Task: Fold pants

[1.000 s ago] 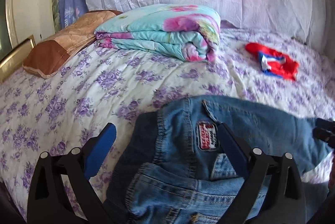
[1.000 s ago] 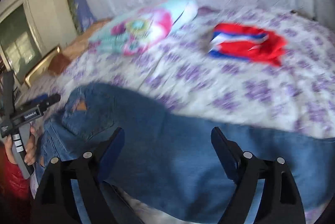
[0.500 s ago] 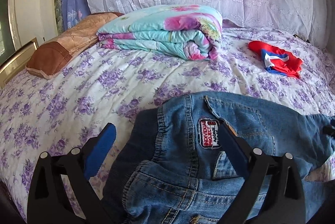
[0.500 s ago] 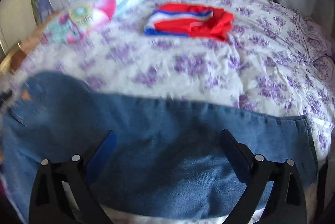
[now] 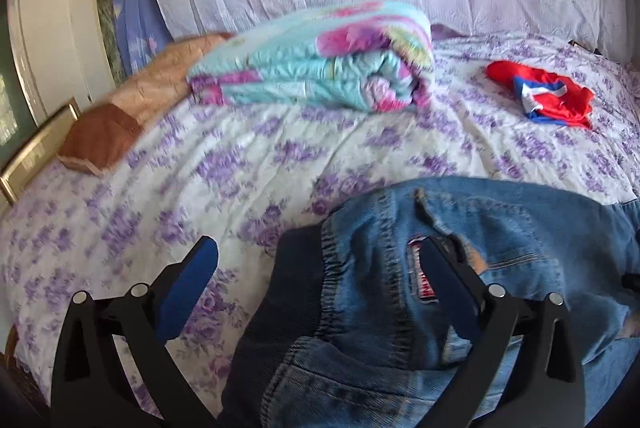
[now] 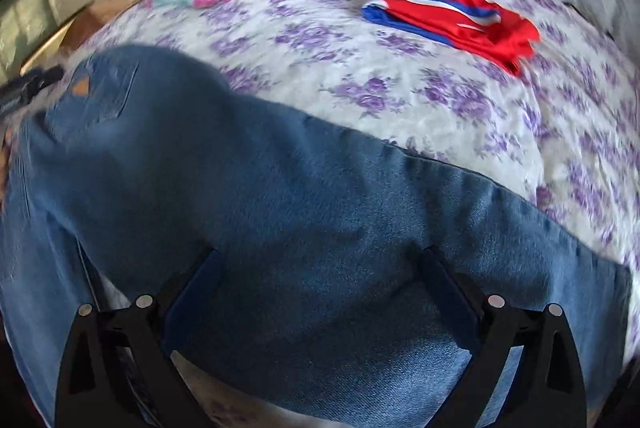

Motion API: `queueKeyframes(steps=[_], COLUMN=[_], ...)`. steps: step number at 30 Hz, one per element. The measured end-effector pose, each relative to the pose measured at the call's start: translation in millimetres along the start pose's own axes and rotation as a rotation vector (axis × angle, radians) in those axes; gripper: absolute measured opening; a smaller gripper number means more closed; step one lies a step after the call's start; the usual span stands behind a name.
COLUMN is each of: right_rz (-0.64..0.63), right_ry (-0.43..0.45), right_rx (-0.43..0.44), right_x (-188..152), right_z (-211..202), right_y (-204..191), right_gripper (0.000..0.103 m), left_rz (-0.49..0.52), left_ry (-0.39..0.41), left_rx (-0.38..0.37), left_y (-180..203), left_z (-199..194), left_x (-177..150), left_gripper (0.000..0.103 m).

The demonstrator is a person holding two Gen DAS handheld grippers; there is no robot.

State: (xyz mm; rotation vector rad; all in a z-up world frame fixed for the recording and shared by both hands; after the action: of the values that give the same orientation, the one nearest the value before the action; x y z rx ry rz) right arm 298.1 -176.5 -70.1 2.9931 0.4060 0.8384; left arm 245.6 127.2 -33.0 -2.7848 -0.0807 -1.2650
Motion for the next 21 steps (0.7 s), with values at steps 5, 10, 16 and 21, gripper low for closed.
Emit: queueKeyframes(steps=[5, 10, 16, 21], right_rz=[-0.154, -0.390, -0.380, -0.412], right_ry=[0.040, 0.095, -0.001, -0.039], right_rx=[0.024, 0.099, 0.306, 0.383], right_x=[15, 51, 79, 78], right_z=[-21, -27, 13, 27], right_y=[1, -3, 10, 9], right_gripper=[0.100, 0.100, 0.081, 0.081], left_rz=[-0.242, -0.533, -0.475, -0.400], left_ry=[-0.055, -0.137, -0.175, -0.235], left_rx=[-0.256, -0.498, -0.552, -0.633], left_y=[-45, -80, -64, -64], left_z=[16, 46, 49, 48], left_x=[-4, -22, -19, 1], left_gripper=[0.098, 0.098, 0.098, 0.098])
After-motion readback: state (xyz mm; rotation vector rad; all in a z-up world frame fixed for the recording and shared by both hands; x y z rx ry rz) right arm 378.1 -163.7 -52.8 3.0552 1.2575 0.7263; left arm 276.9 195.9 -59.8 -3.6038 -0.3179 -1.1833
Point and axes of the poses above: each gripper's, at about its wrist camera, not at the fingertips, and z roughly the way its jaws point, y to its right, x to its top, the point moved 3 cm from there along z, roughly the way its jaws point, and after that the axes turned 4 degrees about -x, right-handed, at the moved point
